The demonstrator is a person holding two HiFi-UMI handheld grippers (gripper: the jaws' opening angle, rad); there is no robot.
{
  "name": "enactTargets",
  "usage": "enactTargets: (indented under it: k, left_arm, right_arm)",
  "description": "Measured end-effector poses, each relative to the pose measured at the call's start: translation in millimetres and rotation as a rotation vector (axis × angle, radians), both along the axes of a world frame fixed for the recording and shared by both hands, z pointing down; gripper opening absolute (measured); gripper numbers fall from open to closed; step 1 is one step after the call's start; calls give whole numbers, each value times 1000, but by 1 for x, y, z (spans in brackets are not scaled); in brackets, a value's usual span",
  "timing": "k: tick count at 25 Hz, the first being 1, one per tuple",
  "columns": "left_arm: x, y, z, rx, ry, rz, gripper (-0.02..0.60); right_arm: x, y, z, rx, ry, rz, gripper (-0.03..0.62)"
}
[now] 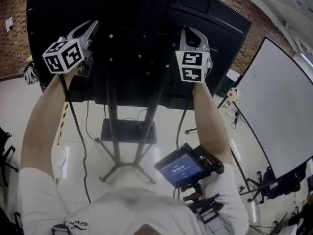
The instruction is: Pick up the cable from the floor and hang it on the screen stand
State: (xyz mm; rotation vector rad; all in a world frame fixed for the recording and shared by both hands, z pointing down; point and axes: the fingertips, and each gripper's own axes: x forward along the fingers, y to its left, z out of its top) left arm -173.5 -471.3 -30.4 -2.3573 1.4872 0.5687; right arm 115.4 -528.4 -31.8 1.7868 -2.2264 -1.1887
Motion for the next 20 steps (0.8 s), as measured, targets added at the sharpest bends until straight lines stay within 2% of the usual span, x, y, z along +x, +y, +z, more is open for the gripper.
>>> enactTargets:
  k: [3, 10, 17, 20]
  left_arm:
    - [-4, -5, 14, -17, -19, -17, 17]
    - [24, -4, 28, -6, -82, 42, 17]
    - [25, 2, 26, 20, -64, 50, 15]
    - [41, 19, 33, 49, -80, 83, 15]
  right_arm:
    - [-3, -5, 2, 14, 35, 17, 28]
    - [-3, -7, -4, 14, 29, 30, 26]
    - [-4, -9, -2, 7, 38, 35, 26]
    - [-4, -8, -4, 10, 39, 42, 26]
